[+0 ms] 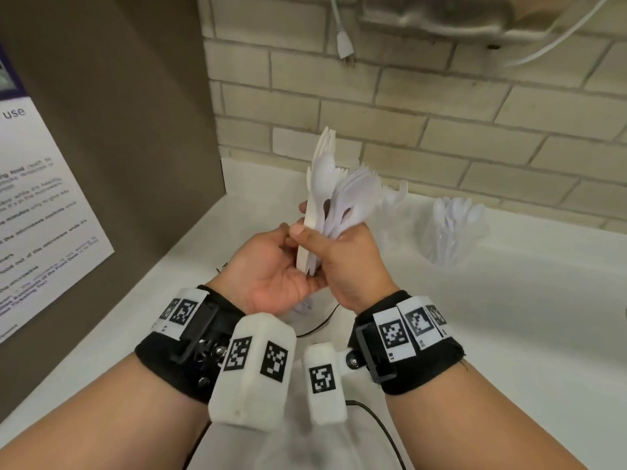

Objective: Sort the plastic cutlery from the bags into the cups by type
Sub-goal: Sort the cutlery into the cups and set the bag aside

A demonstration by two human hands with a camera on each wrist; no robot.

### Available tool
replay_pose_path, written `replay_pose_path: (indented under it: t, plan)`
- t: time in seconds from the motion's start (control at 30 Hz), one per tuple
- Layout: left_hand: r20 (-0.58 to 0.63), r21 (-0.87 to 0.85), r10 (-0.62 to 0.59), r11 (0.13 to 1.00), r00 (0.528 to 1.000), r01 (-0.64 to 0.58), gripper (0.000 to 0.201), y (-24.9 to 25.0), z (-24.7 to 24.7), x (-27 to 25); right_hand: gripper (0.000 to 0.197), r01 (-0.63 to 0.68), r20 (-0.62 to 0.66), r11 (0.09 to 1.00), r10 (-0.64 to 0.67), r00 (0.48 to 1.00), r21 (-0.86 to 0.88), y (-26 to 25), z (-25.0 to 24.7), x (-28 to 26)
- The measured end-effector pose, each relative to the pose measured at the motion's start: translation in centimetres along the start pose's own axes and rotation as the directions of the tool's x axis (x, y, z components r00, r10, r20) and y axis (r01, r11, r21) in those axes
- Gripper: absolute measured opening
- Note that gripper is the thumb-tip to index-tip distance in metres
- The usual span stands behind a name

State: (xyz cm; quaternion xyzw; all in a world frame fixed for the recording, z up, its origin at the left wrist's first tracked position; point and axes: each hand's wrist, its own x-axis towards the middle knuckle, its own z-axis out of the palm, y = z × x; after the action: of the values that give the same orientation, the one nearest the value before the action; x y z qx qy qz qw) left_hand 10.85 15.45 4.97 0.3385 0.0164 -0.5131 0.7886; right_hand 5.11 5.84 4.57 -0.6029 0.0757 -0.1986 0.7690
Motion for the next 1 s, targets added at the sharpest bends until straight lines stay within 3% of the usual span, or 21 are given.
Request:
replay_pose_path:
  t: [0.07, 0.2, 0.3, 0.4, 0.5, 0.53, 0.6, 0.73, 0.8, 0.9, 1.0]
  plan:
    - [-0.031, -0.005, -0.012, 1.0, 0.999, 0.012, 0.048, -0.2, -0.5, 0.4, 0.018, -0.031, -0.033, 0.999, 0.032, 0.999, 0.028, 0.1, 0.0, -0.1]
    - [0.038, 0.006, -0.009, 1.0, 0.999, 0.009, 0.05, -0.7, -0.5, 0.6, 0.007, -0.047, -0.084, 0.999, 0.046, 0.995, -0.013, 0.0, 0.2, -0.2]
    - [0.105, 0.192, -0.015, 0.981, 0.994, -0.006, 0.066, -0.9, -0.5, 0.4, 0.014, -0.057, -0.071, 0.998, 0.058, 0.996, 0.019, 0.1, -0.1, -0.1]
    - [0.227, 0.472, 0.12, 0.854, 0.967, -0.217, 0.078, -0.4, -0.9, -0.1, 0.03, -0.099, 0.086, 0.994, 0.094, 0.992, 0.053, 0.0, -0.9, 0.0]
    - [0.329, 0.676, 0.128, 0.659, 0.936, -0.328, 0.073, 0.1, -0.7, -0.8, 0.023, -0.166, 0.271, 0.977, 0.198, 0.942, -0.136, 0.2, -0.9, -1.0]
    - [0.308, 0.711, 0.126, 0.628, 0.943, -0.316, 0.072, 0.2, -0.6, -0.9, 0.022, -0.191, 0.311, 0.96, 0.249, 0.917, -0.207, 0.4, -0.8, -1.4]
    - [0.284, 0.752, 0.157, 0.576, 0.946, -0.321, 0.053, 0.1, -0.3, -1.1, 0.021, -0.246, 0.344, 0.939, 0.319, 0.883, -0.238, 0.8, -0.6, -1.9]
    - [0.177, 0.834, 0.3, 0.459, 0.937, -0.304, 0.017, -0.7, 0.4, -0.9, 0.016, -0.258, 0.309, 0.935, 0.326, 0.893, -0.242, 1.3, -0.8, -1.6]
    - [0.106, 0.823, 0.408, 0.475, 0.907, -0.31, 0.016, -0.8, 0.6, -0.2, 0.026, -0.215, 0.266, 0.929, 0.298, 0.917, -0.301, 1.6, -1.0, -1.3]
    - [-0.007, 0.737, 0.523, 0.579, 0.852, -0.349, 0.014, -0.5, 0.8, 0.8, 0.017, -0.237, 0.09, 0.866, 0.305, 0.948, -0.439, 2.0, -1.2, -0.8]
    - [0.033, 0.744, 0.523, 0.556, 0.852, -0.371, 0.011, -0.4, 1.1, 1.0, 0.022, -0.254, 0.068, 0.865, 0.313, 0.947, -0.433, 2.2, -1.1, -0.7]
